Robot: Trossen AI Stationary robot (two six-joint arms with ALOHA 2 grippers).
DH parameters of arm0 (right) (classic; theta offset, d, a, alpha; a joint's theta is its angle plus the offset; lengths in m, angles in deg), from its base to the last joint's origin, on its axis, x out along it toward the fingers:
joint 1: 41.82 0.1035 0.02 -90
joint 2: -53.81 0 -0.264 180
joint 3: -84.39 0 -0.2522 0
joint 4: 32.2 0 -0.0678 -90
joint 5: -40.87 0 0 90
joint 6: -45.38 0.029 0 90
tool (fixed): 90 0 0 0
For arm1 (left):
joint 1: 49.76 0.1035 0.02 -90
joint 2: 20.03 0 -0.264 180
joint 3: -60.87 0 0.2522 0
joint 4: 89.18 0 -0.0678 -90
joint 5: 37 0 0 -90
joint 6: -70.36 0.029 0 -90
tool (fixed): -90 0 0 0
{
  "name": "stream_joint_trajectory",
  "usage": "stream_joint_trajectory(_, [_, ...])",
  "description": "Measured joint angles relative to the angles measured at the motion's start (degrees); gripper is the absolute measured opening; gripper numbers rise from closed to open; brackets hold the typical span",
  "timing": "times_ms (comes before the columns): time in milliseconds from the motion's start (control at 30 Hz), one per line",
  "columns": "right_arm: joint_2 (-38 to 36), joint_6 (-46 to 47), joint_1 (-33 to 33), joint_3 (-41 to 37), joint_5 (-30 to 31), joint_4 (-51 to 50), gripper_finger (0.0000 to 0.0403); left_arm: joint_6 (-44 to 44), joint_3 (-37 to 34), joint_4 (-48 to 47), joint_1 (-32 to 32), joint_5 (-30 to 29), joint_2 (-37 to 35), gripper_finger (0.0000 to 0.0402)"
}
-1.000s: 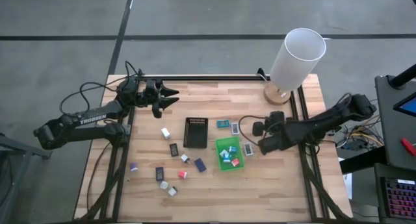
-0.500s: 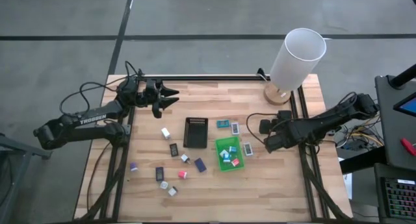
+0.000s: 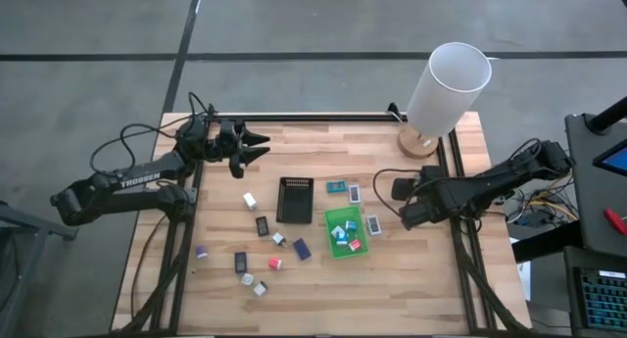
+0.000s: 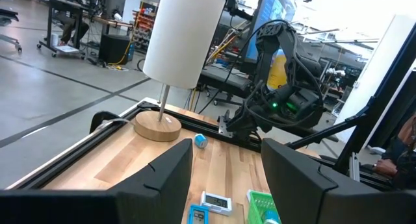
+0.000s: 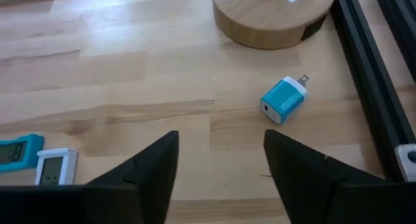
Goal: Pick & Place Office items
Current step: Put the blue charger adapter into the green bin
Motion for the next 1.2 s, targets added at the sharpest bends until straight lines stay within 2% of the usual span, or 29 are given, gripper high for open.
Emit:
stream_joint_trajectory(133, [0.0,3.1,0.0,0.0,-1.8,-0.7,0.0250,0.0,0.0,0.0,0.0,0.0,0.0,0.0190])
stream_joint_trajectory(300, [-0.5,13.7,-0.8,0.0,-7.9,-4.0,0.0248,0.0,0.0,0.0,0.0,0.0,0.0,0.0190])
stream_joint_trajectory(567, [-3.7,14.9,-6.6,0.3,-8.1,-3.5,0.0236,0.0,0.0,0.0,0.0,0.0,0.0,0.0190])
stream_joint_trajectory(767, [-2.1,14.2,-11.9,0.2,-9.2,-1.2,0.0235,0.0,0.0,0.0,0.0,0.0,0.0,0.0190])
stream_joint_trajectory(967, [-0.2,13.3,-13.9,0.2,-9.3,-0.7,0.0237,0.0,0.0,0.0,0.0,0.0,0.0,0.0190])
stream_joint_trajectory(1200, [0.2,17.8,-15.6,-0.5,-8.1,0.2,0.0232,0.0,0.0,0.0,0.0,0.0,0.0,0.0190])
